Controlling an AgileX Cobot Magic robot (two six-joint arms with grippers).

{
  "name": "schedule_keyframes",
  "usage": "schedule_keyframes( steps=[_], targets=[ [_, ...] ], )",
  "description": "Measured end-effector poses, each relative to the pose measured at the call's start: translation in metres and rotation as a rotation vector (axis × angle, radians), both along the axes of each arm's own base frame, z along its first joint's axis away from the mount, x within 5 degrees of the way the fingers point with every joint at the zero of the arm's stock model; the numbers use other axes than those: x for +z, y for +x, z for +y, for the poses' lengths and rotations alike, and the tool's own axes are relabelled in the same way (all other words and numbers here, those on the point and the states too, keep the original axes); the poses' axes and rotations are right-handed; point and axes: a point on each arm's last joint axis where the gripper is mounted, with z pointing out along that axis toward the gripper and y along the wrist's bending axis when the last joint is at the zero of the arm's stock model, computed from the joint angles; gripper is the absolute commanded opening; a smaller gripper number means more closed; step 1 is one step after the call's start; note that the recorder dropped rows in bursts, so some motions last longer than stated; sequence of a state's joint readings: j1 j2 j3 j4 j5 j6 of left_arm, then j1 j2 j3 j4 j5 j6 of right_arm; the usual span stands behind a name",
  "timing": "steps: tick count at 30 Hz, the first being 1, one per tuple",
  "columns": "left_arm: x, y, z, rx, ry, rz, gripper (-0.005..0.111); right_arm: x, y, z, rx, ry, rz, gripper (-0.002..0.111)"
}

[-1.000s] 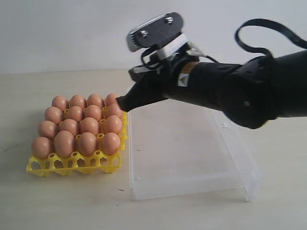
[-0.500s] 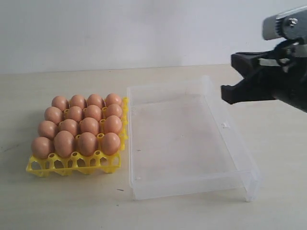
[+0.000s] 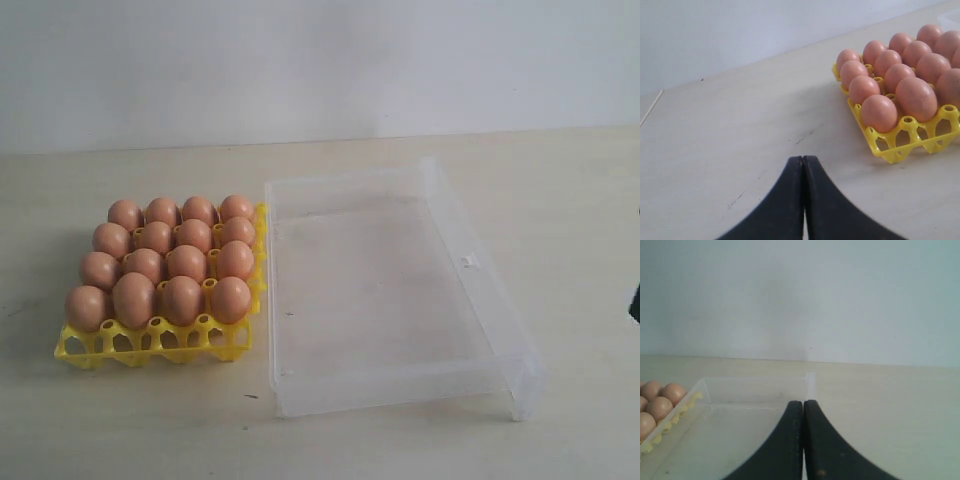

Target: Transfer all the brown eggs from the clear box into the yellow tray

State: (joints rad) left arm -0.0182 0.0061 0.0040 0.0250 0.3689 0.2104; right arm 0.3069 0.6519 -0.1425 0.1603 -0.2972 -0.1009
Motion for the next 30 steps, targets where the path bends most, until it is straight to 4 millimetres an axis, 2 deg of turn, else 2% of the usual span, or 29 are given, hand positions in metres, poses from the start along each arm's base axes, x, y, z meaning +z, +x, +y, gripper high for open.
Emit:
schedule_keyframes(
  steps=[8,15,23,30],
  targets=[
    [0.000,0.000,0.000,0.000,0.000,0.000,0.000,-0.020,-0.033,-0.014,-0.046,0.142,-0.041,0.000],
    [0.000,0.000,0.000,0.000,0.000,0.000,0.000,-0.013,-0.051,-0.024,-0.114,0.186,-0.165,0.000],
    [0.000,0.000,0.000,0.000,0.000,0.000,0.000,-0.017,-0.064,-0.028,-0.152,0.045,-0.193,0.000],
    [0.000,0.000,0.000,0.000,0.000,0.000,0.000,-0.027,-0.066,-0.028,-0.157,-0.046,-0.101,0.000]
  ],
)
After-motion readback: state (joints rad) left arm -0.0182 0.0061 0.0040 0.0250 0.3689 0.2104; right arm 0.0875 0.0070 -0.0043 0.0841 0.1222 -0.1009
